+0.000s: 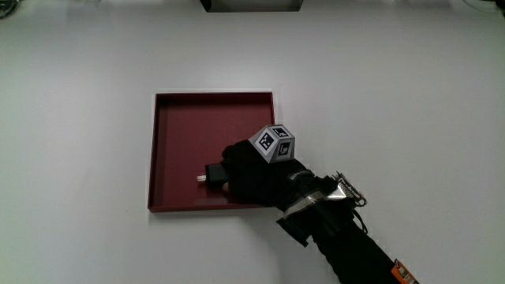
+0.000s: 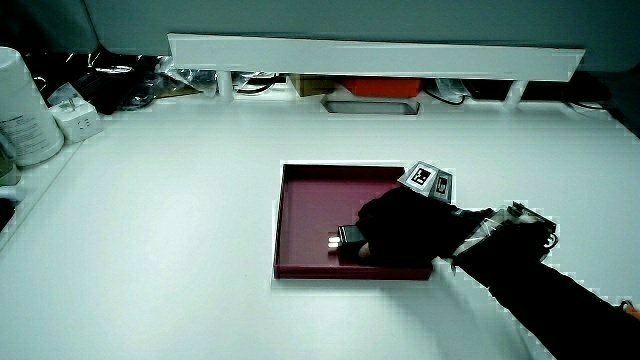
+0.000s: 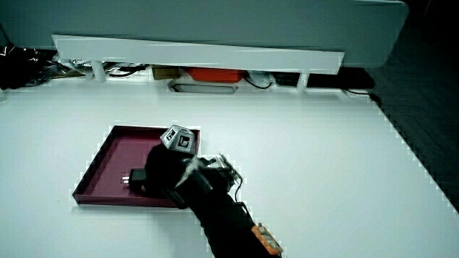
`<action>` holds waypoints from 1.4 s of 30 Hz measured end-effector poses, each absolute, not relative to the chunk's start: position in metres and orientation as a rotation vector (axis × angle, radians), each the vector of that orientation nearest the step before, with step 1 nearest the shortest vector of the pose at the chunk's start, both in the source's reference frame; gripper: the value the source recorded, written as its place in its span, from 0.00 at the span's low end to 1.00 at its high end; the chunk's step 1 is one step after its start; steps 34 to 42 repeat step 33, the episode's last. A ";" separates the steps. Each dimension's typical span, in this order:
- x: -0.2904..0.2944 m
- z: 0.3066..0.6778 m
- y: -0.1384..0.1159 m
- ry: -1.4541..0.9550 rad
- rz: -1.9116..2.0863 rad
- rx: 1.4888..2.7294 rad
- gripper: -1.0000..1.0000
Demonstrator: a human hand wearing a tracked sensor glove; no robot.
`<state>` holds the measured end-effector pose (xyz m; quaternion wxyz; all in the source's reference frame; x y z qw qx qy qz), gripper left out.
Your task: Pick charger from plate
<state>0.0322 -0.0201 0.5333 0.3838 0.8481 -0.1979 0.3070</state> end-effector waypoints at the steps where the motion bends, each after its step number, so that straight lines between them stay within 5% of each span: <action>1: 0.032 0.538 -0.020 -0.514 0.771 2.162 0.94; 15: 0.038 0.528 -0.021 -0.562 0.803 2.201 1.00; 23: 0.057 0.493 -0.032 -0.595 0.859 2.240 1.00; 29: 0.079 0.486 -0.039 -0.682 1.018 2.164 1.00; 33: 0.100 0.480 -0.045 -0.873 1.097 2.270 1.00; 42: 0.100 0.480 -0.045 -0.873 1.097 2.270 1.00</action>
